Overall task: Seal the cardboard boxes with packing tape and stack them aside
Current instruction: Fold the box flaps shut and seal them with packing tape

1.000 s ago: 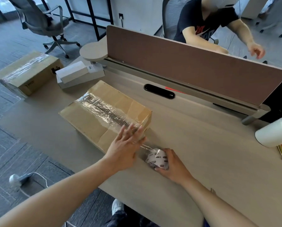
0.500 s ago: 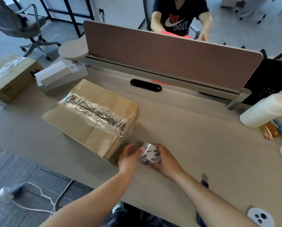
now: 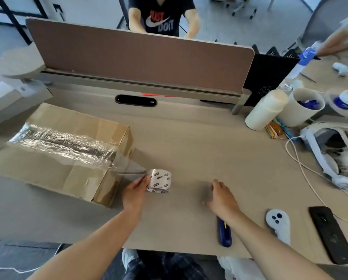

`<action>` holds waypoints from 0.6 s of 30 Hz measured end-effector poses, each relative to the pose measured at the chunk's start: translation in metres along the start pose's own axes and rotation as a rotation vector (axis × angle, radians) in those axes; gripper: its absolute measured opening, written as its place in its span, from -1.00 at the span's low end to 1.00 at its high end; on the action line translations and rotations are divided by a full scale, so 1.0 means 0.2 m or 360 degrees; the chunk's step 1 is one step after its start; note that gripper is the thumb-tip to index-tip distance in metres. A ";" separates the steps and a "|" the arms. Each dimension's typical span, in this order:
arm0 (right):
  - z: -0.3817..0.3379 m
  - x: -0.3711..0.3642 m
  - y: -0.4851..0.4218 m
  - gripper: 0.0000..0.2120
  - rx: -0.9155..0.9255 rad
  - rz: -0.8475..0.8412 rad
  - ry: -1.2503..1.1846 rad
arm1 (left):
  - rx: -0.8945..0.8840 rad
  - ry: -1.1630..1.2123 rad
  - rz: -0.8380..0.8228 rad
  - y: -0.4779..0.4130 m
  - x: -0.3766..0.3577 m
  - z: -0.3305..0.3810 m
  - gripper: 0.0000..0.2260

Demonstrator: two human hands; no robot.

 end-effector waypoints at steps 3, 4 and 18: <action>0.14 -0.02 0.07 -0.43 -0.0247 -0.0109 0.0050 | -0.0062 -0.0029 -0.0029 -0.01 -0.01 0.00 -0.79; 0.17 -0.03 0.09 -0.41 -0.0304 -0.0111 0.0055 | -0.0069 -0.0016 -0.0038 -0.01 -0.01 0.00 -0.79; 0.25 -0.15 0.15 -0.48 -0.0482 -0.0175 -0.0135 | -0.0038 0.0143 -0.0095 -0.01 -0.03 0.01 -0.82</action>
Point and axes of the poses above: each hand's wrist, its own y-axis away from the middle knuckle, its own x-axis out of the back of the hand, z = x × y, the point moved 6 cm from there along -y, towards the middle knuckle, and after that the axes turned 9 degrees about z, right-handed, at the moved point
